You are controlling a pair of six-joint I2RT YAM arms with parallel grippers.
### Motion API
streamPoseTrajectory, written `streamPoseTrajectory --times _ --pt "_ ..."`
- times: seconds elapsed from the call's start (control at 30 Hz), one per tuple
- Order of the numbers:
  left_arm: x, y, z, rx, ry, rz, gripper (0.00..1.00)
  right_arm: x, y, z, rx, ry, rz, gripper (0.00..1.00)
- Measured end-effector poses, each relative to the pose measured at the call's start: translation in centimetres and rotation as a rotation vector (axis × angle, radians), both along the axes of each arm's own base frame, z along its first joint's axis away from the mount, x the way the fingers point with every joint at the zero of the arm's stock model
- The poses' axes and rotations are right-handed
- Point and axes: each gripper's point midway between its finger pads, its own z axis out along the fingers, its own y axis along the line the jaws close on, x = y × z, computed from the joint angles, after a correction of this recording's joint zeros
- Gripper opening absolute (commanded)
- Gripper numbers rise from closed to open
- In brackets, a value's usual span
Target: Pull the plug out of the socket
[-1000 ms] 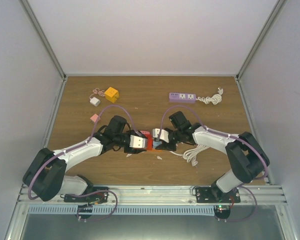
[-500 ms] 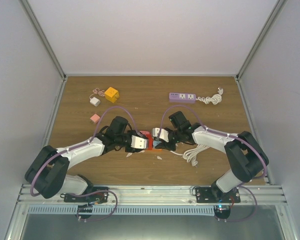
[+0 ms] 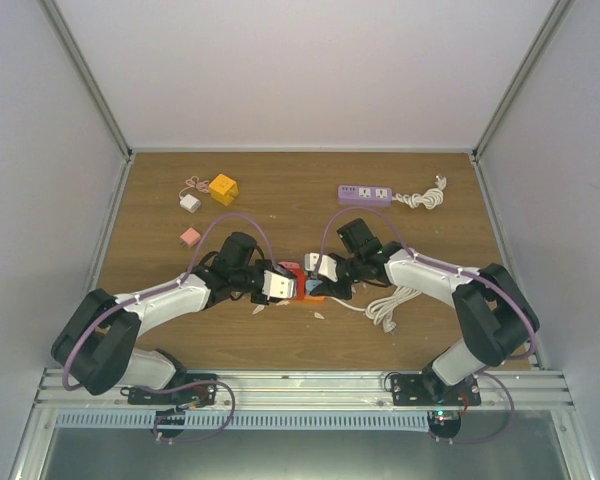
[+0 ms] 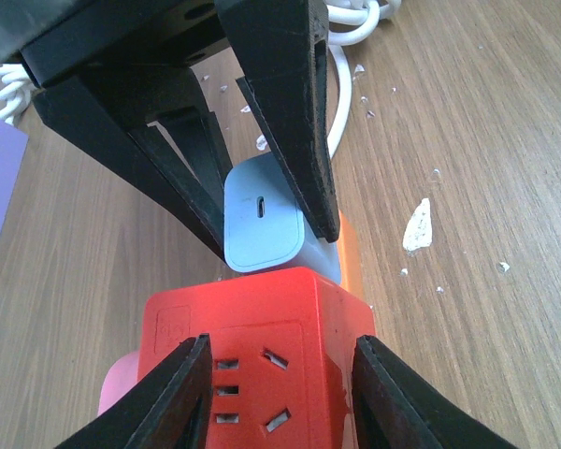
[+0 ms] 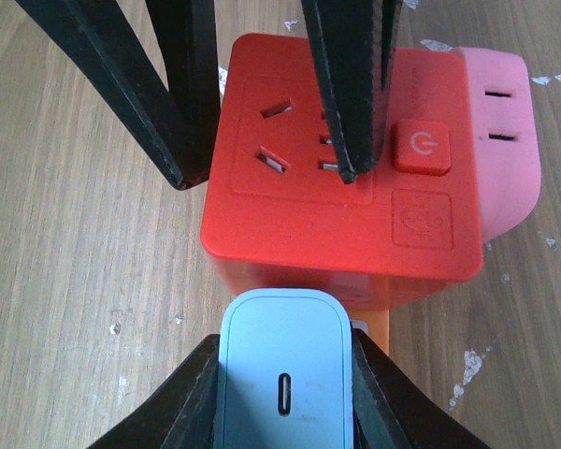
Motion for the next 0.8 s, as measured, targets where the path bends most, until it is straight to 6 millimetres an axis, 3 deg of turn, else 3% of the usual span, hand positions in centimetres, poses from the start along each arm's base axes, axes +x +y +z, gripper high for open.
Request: streamPoseTrajectory --times 0.5,0.8 --pt "0.1 0.0 0.0 0.003 -0.006 0.002 0.42 0.0 -0.2 1.7 0.024 -0.027 -0.005 0.06" --pt "0.0 0.0 0.0 0.011 0.017 0.007 0.48 1.2 -0.6 5.6 0.1 -0.063 -0.049 0.05"
